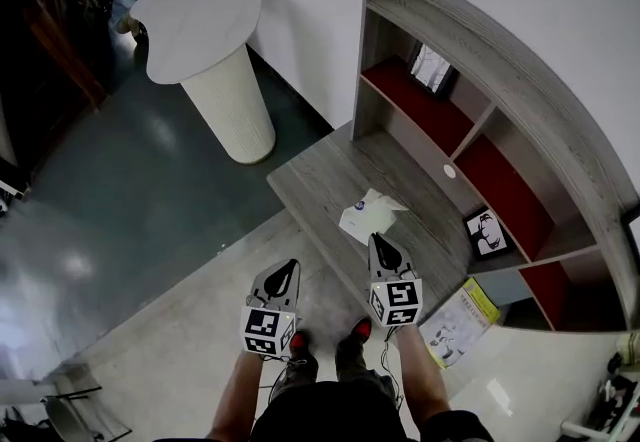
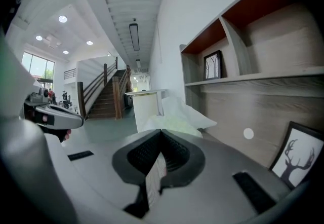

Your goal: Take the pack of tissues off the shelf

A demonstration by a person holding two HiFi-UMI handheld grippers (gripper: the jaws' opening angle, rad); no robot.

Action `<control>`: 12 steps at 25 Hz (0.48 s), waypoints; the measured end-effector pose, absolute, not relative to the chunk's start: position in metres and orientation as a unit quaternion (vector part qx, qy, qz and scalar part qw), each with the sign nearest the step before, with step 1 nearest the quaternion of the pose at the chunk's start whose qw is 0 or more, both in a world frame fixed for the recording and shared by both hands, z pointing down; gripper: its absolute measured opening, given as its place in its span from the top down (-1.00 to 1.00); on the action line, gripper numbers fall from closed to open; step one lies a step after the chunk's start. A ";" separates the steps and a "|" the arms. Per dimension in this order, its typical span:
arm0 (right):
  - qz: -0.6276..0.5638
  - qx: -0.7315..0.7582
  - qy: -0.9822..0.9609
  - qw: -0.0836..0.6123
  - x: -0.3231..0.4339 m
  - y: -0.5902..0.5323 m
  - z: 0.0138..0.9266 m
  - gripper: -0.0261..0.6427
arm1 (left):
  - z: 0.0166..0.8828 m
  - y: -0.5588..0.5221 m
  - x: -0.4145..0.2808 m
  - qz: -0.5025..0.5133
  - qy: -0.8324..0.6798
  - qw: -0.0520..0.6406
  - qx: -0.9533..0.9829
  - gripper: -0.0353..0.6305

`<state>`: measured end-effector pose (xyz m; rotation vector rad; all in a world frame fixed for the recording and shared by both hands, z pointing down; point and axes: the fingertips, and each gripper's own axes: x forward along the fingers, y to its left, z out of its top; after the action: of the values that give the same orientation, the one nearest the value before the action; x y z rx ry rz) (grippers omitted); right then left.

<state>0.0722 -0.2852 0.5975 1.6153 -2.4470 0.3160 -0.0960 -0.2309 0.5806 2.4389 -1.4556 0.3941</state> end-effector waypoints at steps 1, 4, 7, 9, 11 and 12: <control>0.111 0.546 -0.824 0.101 0.073 -0.286 0.606 0.84 | 0.585 -0.232 -0.096 0.139 -0.503 0.141 0.842 0.87; 0.127 0.545 -0.820 0.117 0.077 -0.287 0.631 0.83 | 0.599 -0.231 -0.097 0.149 -0.503 0.154 0.837 0.87; 0.143 0.545 -0.816 0.130 0.082 -0.288 0.652 0.84 | 0.612 -0.230 -0.099 0.157 -0.505 0.166 0.833 0.87; 0.152 0.544 -0.814 0.137 0.085 -0.291 0.666 0.83 | 0.619 -0.231 -0.099 0.161 -0.506 0.172 0.829 0.87; 0.161 0.541 -0.813 0.144 0.087 -0.292 0.678 0.84 | 0.625 -0.232 -0.100 0.165 -0.508 0.177 0.827 0.87; 0.166 0.540 -0.812 0.146 0.088 -0.293 0.684 0.83 | 0.628 -0.232 -0.100 0.167 -0.509 0.179 0.825 0.87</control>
<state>0.0876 -0.2930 0.6838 1.5550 -2.3384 0.4772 -0.1005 -0.2324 0.6283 2.3326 -1.4388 0.4707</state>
